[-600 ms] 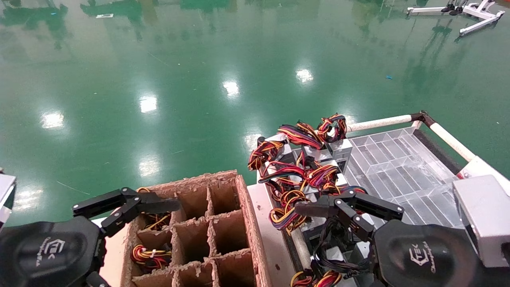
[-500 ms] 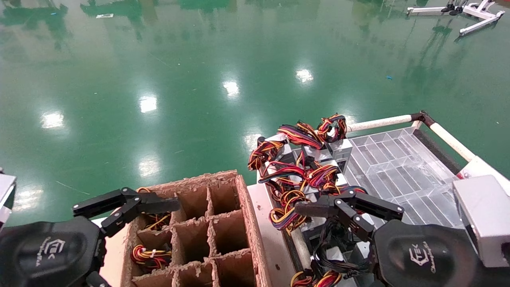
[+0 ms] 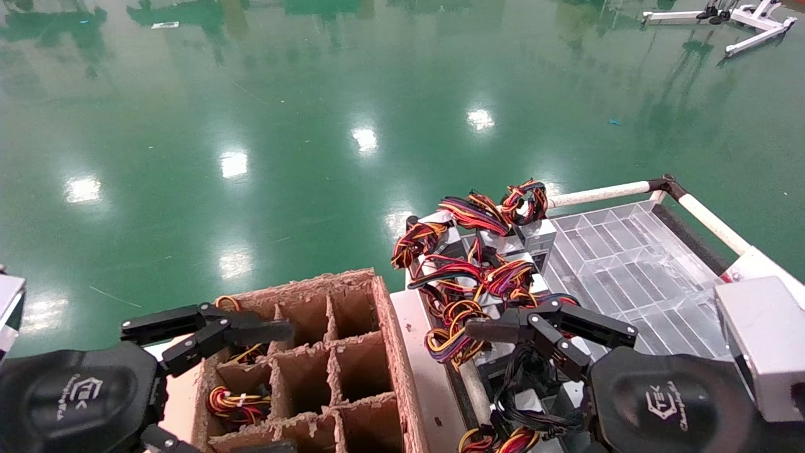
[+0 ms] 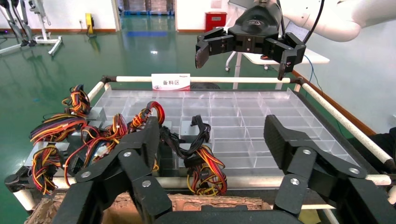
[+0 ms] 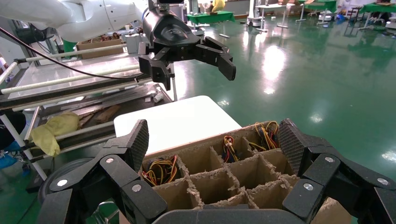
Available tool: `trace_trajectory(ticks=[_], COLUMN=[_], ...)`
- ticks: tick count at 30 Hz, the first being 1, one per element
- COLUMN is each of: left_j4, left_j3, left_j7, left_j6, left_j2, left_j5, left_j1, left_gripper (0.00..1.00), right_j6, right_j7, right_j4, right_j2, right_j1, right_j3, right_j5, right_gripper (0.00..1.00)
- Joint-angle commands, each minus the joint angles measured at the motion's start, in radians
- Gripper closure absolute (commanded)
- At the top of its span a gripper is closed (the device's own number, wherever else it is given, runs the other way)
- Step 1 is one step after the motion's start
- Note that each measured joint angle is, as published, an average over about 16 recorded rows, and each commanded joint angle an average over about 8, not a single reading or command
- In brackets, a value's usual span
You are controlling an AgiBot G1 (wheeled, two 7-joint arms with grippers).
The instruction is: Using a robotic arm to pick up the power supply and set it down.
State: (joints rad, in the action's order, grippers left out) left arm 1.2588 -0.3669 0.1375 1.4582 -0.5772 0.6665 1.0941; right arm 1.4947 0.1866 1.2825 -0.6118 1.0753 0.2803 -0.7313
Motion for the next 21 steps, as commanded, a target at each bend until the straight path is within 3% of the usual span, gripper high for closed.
trace_trajectory(ticks=[1, 10, 21], left_j4=[0.0, 0.0, 0.0], left_j3=[0.0, 0.0, 0.0], left_j7=[0.0, 0.0, 0.0], left_j6=[0.0, 0.0, 0.0], left_j2=[0.0, 0.0, 0.0], left_j5=[0.0, 0.0, 0.0], left_j1=[0.0, 0.0, 0.0], left_gripper=[1.0, 1.0, 1.0], right_j6=[0.0, -0.008, -0.006], right_j7=[0.0, 0.006, -0.027], right_j4=[0.0, -0.005, -0.148], right_j2=[0.0, -0.029, -0.222], right_j1=[0.0, 0.016, 0.136], right_j3=[0.0, 0.031, 0.18], right_j5=[0.0, -0.049, -0.273], right_gripper=[0.0, 0.0, 0.0])
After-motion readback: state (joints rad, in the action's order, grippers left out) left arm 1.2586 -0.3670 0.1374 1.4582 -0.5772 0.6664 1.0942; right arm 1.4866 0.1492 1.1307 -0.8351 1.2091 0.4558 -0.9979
